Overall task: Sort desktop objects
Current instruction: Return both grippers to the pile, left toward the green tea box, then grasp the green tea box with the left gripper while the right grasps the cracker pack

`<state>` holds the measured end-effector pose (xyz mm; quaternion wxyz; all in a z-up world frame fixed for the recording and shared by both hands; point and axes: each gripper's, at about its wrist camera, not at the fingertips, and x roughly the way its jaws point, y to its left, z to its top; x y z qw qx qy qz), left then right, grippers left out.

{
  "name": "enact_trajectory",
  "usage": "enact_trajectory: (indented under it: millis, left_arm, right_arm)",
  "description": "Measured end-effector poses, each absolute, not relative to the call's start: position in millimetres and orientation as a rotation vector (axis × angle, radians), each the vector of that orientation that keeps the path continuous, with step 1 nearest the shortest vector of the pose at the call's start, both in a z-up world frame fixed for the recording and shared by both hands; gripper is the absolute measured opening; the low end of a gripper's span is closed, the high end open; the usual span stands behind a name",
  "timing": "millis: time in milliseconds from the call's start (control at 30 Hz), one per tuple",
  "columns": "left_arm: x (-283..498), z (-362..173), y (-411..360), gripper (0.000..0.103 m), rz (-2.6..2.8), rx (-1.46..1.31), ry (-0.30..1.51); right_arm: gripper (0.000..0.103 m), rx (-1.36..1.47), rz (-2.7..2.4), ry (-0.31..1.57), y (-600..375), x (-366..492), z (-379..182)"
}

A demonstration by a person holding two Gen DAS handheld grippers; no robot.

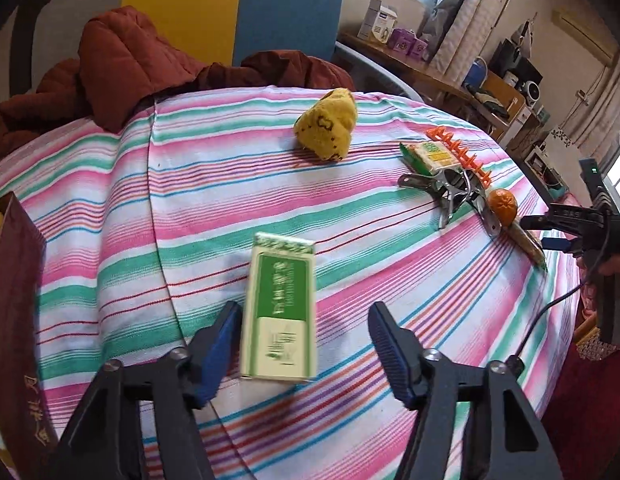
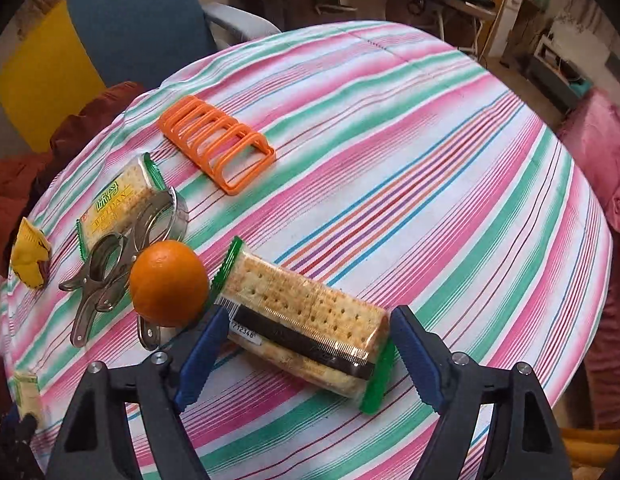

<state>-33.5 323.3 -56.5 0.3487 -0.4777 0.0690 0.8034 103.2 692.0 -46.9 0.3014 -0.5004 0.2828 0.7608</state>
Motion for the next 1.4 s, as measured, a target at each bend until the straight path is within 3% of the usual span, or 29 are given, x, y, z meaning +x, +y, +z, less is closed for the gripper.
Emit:
enact_trajectory:
  millis: [200, 333, 433, 600, 633, 733, 833, 1300, 1367, 1400]
  left_arm:
    - [-26, -60, 310, 0.052, 2.110, -1.117, 0.136]
    - [-32, -61, 303, 0.053, 2.082, -1.125, 0.049]
    - [-32, -62, 300, 0.054, 2.073, -1.121, 0.020]
    - [-32, -63, 299, 0.054, 2.065, -1.115, -0.003]
    - [-31, -64, 298, 0.054, 2.064, -1.114, -0.006]
    - [-31, -64, 298, 0.055, 2.065, -1.111, -0.007]
    - [-30, -64, 299, 0.055, 2.071, -1.108, 0.007]
    - [-23, -60, 312, 0.058, 2.105, -1.120, 0.138]
    - [-19, -59, 323, 0.056, 2.124, -1.108, 0.252]
    - [-16, -59, 326, 0.046, 2.124, -1.096, 0.287]
  right_arm:
    - [0.086, -1.431, 2.150, 0.635, 652, 85, -45]
    - [0.077, -1.451, 2.160, 0.446, 631, 76, -41]
    - [0.079, -1.382, 2.191, 0.356, 631, 72, -32]
    - [0.081, -1.516, 2.131, 0.340, 638, 63, -57]
    - [0.079, -1.549, 2.105, 0.355, 640, 63, -63]
    - [0.055, -1.545, 2.135, 0.461, 641, 74, -62]
    - [0.048, -1.577, 2.138, 0.406, 625, 76, -62]
    - [0.048, -1.702, 2.301, 0.289, 489, 74, -61]
    - [0.048, -1.708, 2.317, 0.248, 479, 73, -61]
    - [0.048, -1.707, 2.319, 0.249, 478, 73, -61]
